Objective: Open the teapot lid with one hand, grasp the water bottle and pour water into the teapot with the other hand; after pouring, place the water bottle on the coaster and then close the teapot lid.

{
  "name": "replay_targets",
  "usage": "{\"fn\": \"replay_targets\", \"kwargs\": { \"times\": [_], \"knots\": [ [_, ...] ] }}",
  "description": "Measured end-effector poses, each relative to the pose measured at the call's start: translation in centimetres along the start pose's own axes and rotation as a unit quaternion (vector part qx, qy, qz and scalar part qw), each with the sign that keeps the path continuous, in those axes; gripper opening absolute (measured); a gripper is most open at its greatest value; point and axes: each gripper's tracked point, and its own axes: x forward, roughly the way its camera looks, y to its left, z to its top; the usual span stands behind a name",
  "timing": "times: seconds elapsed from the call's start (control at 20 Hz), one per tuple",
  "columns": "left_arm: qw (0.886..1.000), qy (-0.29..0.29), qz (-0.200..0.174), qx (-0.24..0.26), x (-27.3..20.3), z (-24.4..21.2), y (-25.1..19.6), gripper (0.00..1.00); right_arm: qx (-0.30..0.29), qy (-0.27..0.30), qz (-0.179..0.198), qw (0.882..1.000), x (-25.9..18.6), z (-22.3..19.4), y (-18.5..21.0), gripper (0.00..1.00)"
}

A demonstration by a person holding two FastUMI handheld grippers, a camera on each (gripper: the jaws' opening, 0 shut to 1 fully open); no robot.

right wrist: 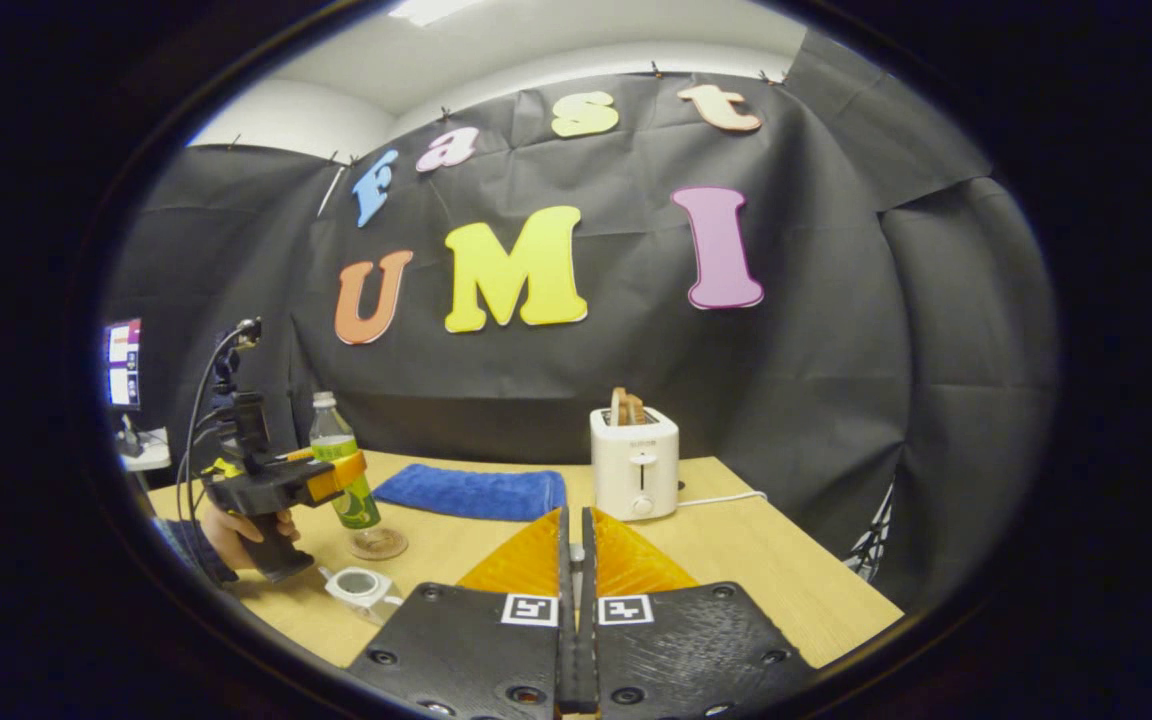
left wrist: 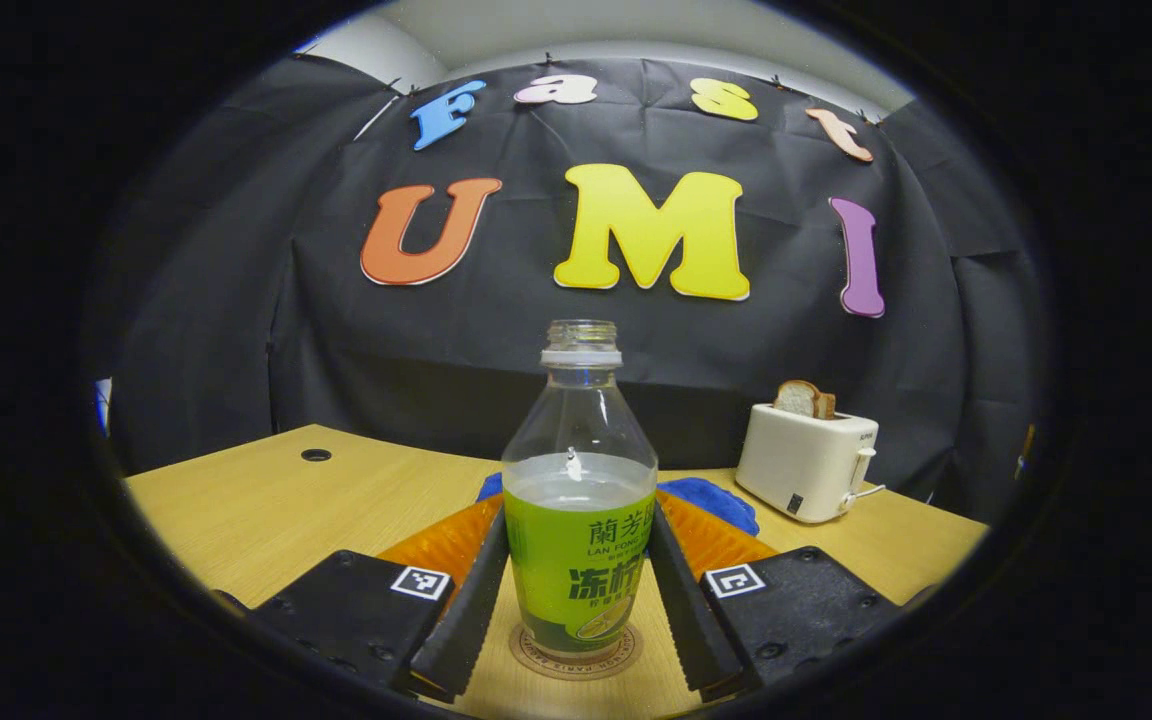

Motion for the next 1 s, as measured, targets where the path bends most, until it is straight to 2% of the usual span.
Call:
{"fn": "replay_targets", "kwargs": {
  "times": [0.1, 0.45, 0.5, 0.6, 0.7, 1.0],
  "knots": [
    [1.000, 0.004, 0.000, 0.017, 0.5, -0.8, -0.6, 0.78, -0.002, 0.004, 0.004, 1.000, 0.1, -0.2, 0.3, 0.00],
    [1.000, 0.016, -0.008, 0.013, 0.4, -1.5, -1.3, 0.82, -0.002, 0.008, 0.005, 1.000, 0.2, -0.5, 0.3, 0.00],
    [1.000, 0.015, -0.015, 0.015, 0.3, -1.2, -1.7, 0.90, -0.001, 0.009, 0.005, 1.000, 0.3, -0.5, 0.3, 0.00],
    [1.000, 0.008, -0.023, 0.019, 0.0, -0.4, -2.0, 0.94, -0.001, 0.011, 0.006, 1.000, 0.2, -0.6, 0.4, 0.00],
    [0.999, 0.002, -0.030, 0.022, -0.4, 0.3, -2.5, 0.96, -0.004, 0.011, 0.008, 1.000, 0.2, -0.6, 0.7, 0.00],
    [0.999, -0.035, -0.022, 0.009, -3.2, 5.1, -2.0, 0.97, -0.011, 0.003, 0.025, 1.000, -0.1, -0.4, 2.6, 0.00]
  ]
}}
